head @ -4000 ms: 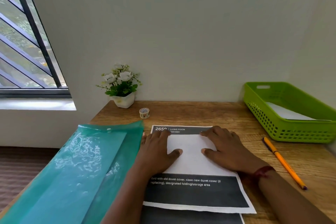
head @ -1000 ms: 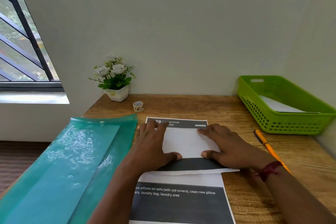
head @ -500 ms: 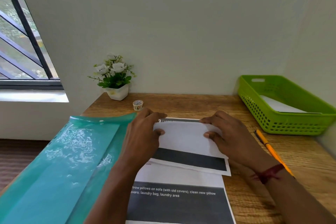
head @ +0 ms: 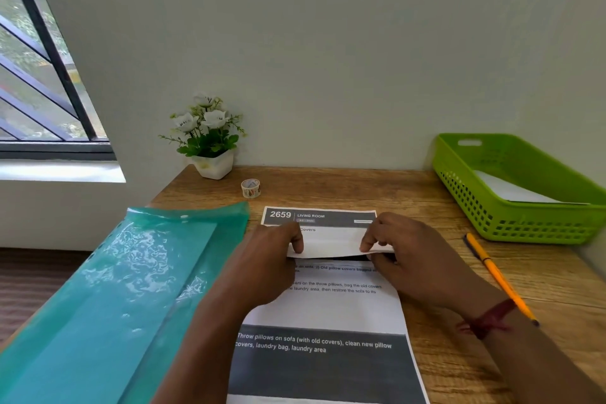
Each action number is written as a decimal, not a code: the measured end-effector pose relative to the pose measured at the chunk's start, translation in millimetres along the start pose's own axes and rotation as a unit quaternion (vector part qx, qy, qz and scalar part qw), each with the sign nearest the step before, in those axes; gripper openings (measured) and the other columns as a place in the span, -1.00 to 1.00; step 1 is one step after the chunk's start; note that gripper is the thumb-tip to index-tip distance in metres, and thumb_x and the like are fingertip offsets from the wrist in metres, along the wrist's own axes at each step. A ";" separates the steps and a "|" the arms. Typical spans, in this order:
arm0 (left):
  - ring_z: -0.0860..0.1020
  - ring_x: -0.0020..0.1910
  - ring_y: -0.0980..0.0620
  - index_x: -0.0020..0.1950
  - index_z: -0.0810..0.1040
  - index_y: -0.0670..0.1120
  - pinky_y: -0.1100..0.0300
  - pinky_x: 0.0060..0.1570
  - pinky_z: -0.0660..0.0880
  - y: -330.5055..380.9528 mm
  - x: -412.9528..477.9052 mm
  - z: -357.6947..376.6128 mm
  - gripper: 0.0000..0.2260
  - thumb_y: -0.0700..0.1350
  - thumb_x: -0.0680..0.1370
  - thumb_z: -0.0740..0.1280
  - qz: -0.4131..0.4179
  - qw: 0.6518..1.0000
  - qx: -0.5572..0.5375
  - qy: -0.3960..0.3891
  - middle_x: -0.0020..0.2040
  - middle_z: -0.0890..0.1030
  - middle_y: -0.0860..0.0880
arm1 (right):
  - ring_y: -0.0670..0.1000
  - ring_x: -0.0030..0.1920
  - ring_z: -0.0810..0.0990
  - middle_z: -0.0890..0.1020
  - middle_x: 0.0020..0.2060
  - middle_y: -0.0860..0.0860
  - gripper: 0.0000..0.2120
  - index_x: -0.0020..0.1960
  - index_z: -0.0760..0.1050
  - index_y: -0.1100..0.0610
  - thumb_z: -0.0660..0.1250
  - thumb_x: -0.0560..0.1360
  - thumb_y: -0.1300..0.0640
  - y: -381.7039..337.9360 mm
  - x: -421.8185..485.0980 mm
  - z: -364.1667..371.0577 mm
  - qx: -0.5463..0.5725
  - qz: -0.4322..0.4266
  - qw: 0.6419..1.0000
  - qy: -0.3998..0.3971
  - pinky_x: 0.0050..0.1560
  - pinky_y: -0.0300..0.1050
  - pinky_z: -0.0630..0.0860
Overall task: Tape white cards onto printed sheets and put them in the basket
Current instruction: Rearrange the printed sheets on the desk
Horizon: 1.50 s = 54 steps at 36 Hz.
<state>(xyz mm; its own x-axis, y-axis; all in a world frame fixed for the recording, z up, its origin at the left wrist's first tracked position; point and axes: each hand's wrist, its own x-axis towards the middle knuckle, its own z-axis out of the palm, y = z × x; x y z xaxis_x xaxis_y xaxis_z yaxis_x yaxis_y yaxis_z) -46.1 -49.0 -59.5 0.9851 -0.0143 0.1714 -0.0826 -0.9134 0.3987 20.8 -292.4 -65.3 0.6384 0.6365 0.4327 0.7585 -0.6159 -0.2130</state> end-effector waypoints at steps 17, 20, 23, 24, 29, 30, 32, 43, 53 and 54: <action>0.13 0.54 -0.05 0.58 0.12 0.00 -0.08 0.47 0.19 24.6 -9.4 15.2 -0.50 0.09 0.65 0.03 0.029 0.980 0.151 -0.128 0.58 0.15 -0.05 | -0.04 0.55 -0.06 -0.02 0.58 -0.06 -0.20 0.57 0.00 -0.02 -0.38 0.47 -0.39 -44.9 -4.3 15.7 -0.098 0.048 0.966 -0.236 0.45 0.06 0.07; -0.11 0.59 -0.06 0.61 -0.09 -0.03 -0.14 0.54 -0.06 24.7 -10.4 25.0 -0.44 0.10 0.66 -0.01 0.038 0.970 0.182 -0.156 0.62 -0.11 -0.03 | -0.07 0.56 -0.18 -0.09 0.58 -0.07 -0.15 0.58 -0.09 -0.02 -0.45 0.42 -0.40 -51.1 -4.9 22.5 -0.078 0.058 0.967 -0.236 0.49 0.06 0.00; -0.20 0.58 -0.08 0.61 -0.16 -0.07 -0.12 0.54 -0.19 25.8 -10.6 31.5 -0.42 0.10 0.66 -0.03 0.050 0.965 0.196 -0.164 0.61 -0.19 -0.05 | -0.13 0.51 -0.36 -0.23 0.56 -0.11 -0.16 0.58 -0.22 -0.02 -0.43 0.40 -0.41 -54.3 -6.4 26.4 -0.041 0.076 0.963 -0.256 0.53 0.06 -0.15; -0.22 0.58 -0.08 0.60 -0.18 -0.08 -0.10 0.54 -0.20 26.0 -10.4 32.1 -0.42 0.09 0.67 -0.03 0.052 0.965 0.198 -0.167 0.61 -0.21 -0.06 | -0.14 0.49 -0.41 -0.28 0.54 -0.12 -0.16 0.57 -0.26 -0.02 -0.43 0.39 -0.42 -54.0 -7.0 27.6 -0.033 0.080 0.961 -0.263 0.53 0.06 -0.20; -0.28 0.56 -0.09 0.58 -0.28 -0.11 -0.03 0.55 -0.20 27.3 -10.4 31.5 -0.38 0.09 0.67 -0.02 0.020 0.961 0.189 -0.200 0.58 -0.30 -0.13 | -0.14 0.47 -0.46 -0.37 0.51 -0.11 -0.12 0.55 -0.35 0.00 -0.48 0.34 -0.44 -50.8 -8.3 32.7 -0.026 0.089 0.955 -0.282 0.53 -0.04 -0.31; -0.29 0.56 -0.10 0.58 -0.29 -0.12 -0.02 0.55 -0.21 28.0 -10.7 30.5 -0.37 0.10 0.67 -0.02 0.008 0.961 0.186 -0.206 0.57 -0.31 -0.15 | -0.14 0.47 -0.45 -0.37 0.51 -0.11 -0.12 0.55 -0.36 0.00 -0.47 0.34 -0.43 -50.4 -8.4 32.9 -0.026 0.094 0.954 -0.285 0.53 -0.06 -0.32; -0.30 0.56 -0.11 0.57 -0.30 -0.14 0.01 0.54 -0.22 28.7 -11.5 28.7 -0.36 0.11 0.67 -0.03 -0.016 0.960 0.183 -0.211 0.56 -0.33 -0.18 | -0.13 0.47 -0.45 -0.38 0.51 -0.09 -0.12 0.54 -0.36 0.02 -0.46 0.35 -0.43 -50.4 -9.1 32.3 -0.026 0.103 0.951 -0.289 0.52 -0.07 -0.32; -0.30 0.55 -0.15 0.57 -0.30 -0.13 -0.06 0.55 -0.18 29.4 -8.7 29.0 -0.37 0.16 0.67 -0.09 -0.069 0.959 0.173 -0.215 0.55 -0.35 -0.20 | -0.04 0.51 -0.38 -0.36 0.52 0.01 0.04 0.55 -0.36 0.09 -0.47 0.21 -0.47 -37.2 -9.7 12.8 -0.044 0.175 0.931 -0.319 0.53 -0.07 -0.28; -0.24 0.56 -0.18 0.58 -0.23 -0.15 -0.06 0.54 -0.14 34.2 -5.5 22.4 -0.36 0.13 0.68 -0.01 -0.078 0.962 0.157 -0.207 0.57 -0.27 -0.22 | 0.00 0.55 -0.29 -0.28 0.55 0.06 0.08 0.57 -0.27 0.13 -0.49 0.19 -0.45 -49.3 -3.0 9.0 -0.058 0.194 0.937 -0.285 0.54 -0.05 -0.22; -0.23 0.56 -0.18 0.58 -0.22 -0.16 -0.07 0.55 -0.13 36.6 -4.3 19.9 -0.36 0.12 0.68 0.01 -0.076 0.964 0.155 -0.203 0.57 -0.26 -0.23 | 0.00 0.55 -0.28 -0.28 0.55 0.06 0.07 0.57 -0.27 0.13 -0.49 0.20 -0.44 -51.7 -1.5 6.0 -0.064 0.191 0.941 -0.273 0.53 -0.06 -0.22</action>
<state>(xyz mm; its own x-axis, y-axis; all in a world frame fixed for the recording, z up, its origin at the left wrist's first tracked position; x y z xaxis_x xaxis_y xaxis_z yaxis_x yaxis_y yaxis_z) -50.3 -90.4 -63.5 0.9656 0.0282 -0.2586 0.0538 -0.9942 0.0926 -18.6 -258.7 -60.2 0.8598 0.4791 -0.1765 0.4602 -0.8769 -0.1388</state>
